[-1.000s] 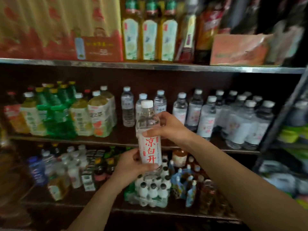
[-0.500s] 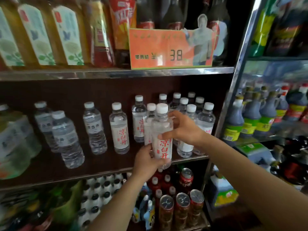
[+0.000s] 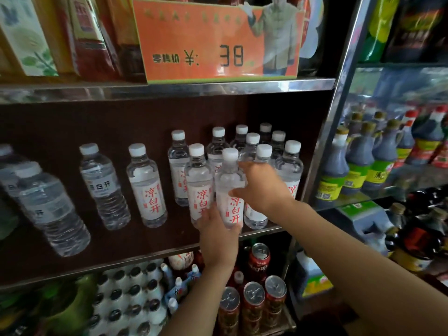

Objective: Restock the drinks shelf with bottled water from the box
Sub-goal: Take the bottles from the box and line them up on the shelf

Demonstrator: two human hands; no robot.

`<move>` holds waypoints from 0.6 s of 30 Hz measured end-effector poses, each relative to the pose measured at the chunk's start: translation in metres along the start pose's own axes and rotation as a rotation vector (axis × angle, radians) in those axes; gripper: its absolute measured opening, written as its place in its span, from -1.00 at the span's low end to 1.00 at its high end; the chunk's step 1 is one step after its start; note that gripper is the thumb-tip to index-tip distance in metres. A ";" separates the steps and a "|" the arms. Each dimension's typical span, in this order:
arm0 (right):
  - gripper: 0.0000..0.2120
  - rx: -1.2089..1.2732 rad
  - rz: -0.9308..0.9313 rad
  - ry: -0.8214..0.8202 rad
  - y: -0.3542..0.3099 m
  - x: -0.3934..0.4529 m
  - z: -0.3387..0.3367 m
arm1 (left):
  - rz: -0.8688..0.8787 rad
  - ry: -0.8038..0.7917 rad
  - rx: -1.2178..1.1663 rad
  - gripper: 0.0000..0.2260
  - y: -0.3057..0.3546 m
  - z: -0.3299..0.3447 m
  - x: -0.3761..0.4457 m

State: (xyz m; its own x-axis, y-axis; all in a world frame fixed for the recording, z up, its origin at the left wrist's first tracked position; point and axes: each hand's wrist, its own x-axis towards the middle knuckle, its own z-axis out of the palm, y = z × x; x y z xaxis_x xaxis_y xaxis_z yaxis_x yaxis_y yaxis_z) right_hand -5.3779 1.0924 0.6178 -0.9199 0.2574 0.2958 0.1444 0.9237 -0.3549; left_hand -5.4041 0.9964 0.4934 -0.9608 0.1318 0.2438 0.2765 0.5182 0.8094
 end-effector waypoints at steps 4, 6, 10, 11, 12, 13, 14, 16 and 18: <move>-0.56 -0.067 0.002 -0.020 -0.001 0.002 0.002 | -0.053 0.044 -0.049 -0.38 0.007 0.018 0.000; -0.53 -0.085 0.001 0.000 -0.003 0.000 0.005 | -0.054 0.062 -0.084 -0.37 0.009 0.025 0.002; -0.42 -0.106 0.011 0.088 -0.004 0.001 0.013 | -0.080 0.096 -0.088 -0.37 0.018 0.035 0.010; -0.43 -0.123 0.009 0.097 -0.005 0.003 0.015 | -0.096 0.097 -0.091 -0.36 0.021 0.039 0.012; -0.46 -0.142 0.007 0.104 -0.006 0.005 0.016 | -0.116 0.104 -0.121 -0.36 0.026 0.041 0.014; -0.47 -0.166 0.005 0.109 -0.007 0.008 0.017 | -0.143 0.117 -0.159 -0.36 0.032 0.042 0.014; -0.46 -0.198 0.002 0.110 -0.009 0.010 0.017 | -0.159 0.137 -0.217 -0.38 0.037 0.044 0.014; -0.41 -0.284 -0.018 0.105 -0.011 0.014 0.016 | -0.142 0.146 -0.256 -0.48 0.040 0.051 0.015; -0.40 -0.356 -0.048 0.087 -0.014 0.016 0.013 | -0.134 0.236 -0.305 -0.52 0.044 0.055 0.019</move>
State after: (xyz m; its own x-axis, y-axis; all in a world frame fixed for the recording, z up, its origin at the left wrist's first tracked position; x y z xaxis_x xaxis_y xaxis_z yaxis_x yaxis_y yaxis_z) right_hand -5.3995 1.0797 0.6158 -0.8965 0.2207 0.3841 0.2340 0.9722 -0.0125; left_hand -5.4115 1.0683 0.5037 -0.9677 -0.1353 0.2129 0.1767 0.2386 0.9549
